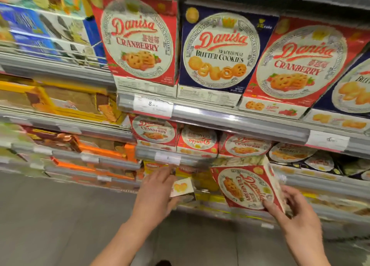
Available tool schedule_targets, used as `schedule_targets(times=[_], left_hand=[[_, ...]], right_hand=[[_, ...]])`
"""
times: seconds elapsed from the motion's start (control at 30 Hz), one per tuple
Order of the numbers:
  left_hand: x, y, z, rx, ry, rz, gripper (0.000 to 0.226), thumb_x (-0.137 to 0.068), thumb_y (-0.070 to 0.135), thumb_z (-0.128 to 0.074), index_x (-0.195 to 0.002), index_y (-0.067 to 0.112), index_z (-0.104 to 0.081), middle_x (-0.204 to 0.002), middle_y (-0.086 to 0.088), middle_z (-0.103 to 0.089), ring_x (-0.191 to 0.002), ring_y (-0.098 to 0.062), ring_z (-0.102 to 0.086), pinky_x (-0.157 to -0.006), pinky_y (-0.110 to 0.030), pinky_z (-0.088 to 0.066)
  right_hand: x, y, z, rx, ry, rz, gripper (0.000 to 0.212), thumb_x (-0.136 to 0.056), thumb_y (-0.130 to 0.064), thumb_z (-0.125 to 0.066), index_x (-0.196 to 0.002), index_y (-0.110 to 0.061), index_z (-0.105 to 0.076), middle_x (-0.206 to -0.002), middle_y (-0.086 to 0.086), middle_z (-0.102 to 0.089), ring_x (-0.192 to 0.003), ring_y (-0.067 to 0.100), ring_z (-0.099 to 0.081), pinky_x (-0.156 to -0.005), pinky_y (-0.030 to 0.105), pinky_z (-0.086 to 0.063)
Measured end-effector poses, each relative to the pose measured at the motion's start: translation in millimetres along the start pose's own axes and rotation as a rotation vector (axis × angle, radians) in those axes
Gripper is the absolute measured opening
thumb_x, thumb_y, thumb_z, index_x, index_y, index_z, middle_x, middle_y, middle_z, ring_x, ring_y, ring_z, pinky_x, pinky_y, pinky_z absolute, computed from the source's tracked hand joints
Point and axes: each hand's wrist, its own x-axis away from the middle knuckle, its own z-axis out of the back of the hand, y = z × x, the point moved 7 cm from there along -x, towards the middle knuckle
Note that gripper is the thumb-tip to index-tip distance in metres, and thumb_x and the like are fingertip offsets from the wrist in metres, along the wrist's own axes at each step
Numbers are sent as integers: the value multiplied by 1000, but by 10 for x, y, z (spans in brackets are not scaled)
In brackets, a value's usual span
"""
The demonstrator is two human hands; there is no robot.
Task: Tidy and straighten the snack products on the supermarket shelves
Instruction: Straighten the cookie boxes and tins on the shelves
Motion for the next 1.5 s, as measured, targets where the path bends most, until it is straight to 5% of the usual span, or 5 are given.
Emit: schedule_targets(times=[0.2, 0.43, 0.57, 0.8, 1.5], left_hand=[[-104, -262, -203, -61, -48, -26, 56, -59, 48, -91, -102, 23, -66, -159, -6, -42, -139, -34, -49, -104, -51, -49], [-325, -289, -380, -76, -135, -34, 49, -92, 43, -66, -135, 23, -51, -168, 0, 16, -157, -26, 10, -125, -46, -4], [-353, -305, -420, -123, -113, -35, 51, -83, 48, -74, -125, 22, -61, -166, -5, 7, -156, -33, -9, -123, -50, -13], [-348, -279, -467, -58, -135, -54, 49, -91, 35, -69, -135, 19, -54, -168, -9, 12, -154, -30, 16, -117, -42, 13], [-296, -362, -508, 147, -136, 1, 58, -88, 15, -70, -141, 23, -47, -168, 7, 15, -152, -15, 22, -121, -36, 3]], right_hand=[[101, -608, -311, 408, -8, 470, 58, -73, -9, -87, -120, -30, -61, -109, -17, -59, -96, 10, -58, -77, 14, -43], [35, -879, -585, 392, -24, 689, 67, -63, 4, -89, -123, -13, -64, -119, -12, -57, -111, 4, -49, -102, 8, -34], [-96, -1061, -689, 362, -16, 731, 66, -66, 2, -87, -126, -15, -62, -120, -12, -57, -112, 7, -51, -93, 26, -48], [-196, -1141, -949, 429, -28, 795, 66, -69, 2, -85, -129, -11, -60, -123, 3, -63, -115, 24, -58, -96, 40, -51], [-464, -1321, -1274, 531, -42, 827, 53, -73, -8, -84, -122, -10, -64, -121, 6, -67, -109, 29, -61, -94, 42, -46]])
